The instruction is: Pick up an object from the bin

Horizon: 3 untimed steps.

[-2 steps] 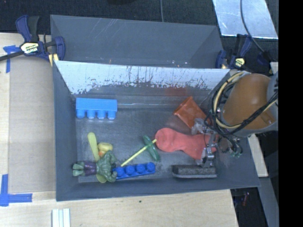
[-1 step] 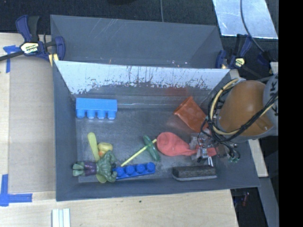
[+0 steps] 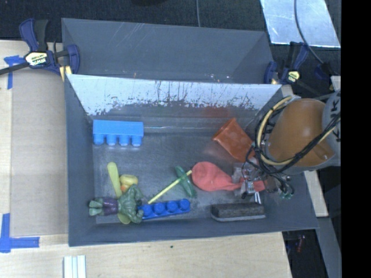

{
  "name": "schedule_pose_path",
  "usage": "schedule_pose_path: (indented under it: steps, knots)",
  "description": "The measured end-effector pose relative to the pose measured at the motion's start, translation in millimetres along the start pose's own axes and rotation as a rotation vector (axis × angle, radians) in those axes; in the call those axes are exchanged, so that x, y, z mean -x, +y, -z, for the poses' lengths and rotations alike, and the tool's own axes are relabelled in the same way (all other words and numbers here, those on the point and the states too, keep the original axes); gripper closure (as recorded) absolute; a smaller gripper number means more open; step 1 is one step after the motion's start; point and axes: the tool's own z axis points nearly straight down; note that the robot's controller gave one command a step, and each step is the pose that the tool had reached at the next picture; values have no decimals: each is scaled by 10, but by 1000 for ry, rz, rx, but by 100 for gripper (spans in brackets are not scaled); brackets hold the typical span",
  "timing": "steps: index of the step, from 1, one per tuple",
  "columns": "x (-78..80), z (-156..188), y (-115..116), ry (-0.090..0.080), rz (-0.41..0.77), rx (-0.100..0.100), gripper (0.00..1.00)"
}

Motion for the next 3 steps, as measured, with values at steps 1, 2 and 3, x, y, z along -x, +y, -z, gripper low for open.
schedule_pose_path:
  steps: [1, 2, 3]
  knots:
    - [74, 614, -87, 3, -14, 1, 100]
    - [36, 928, -68, 0, -51, 0, 100]
    - [15, 1567, -9, 4, -59, 1, 100]
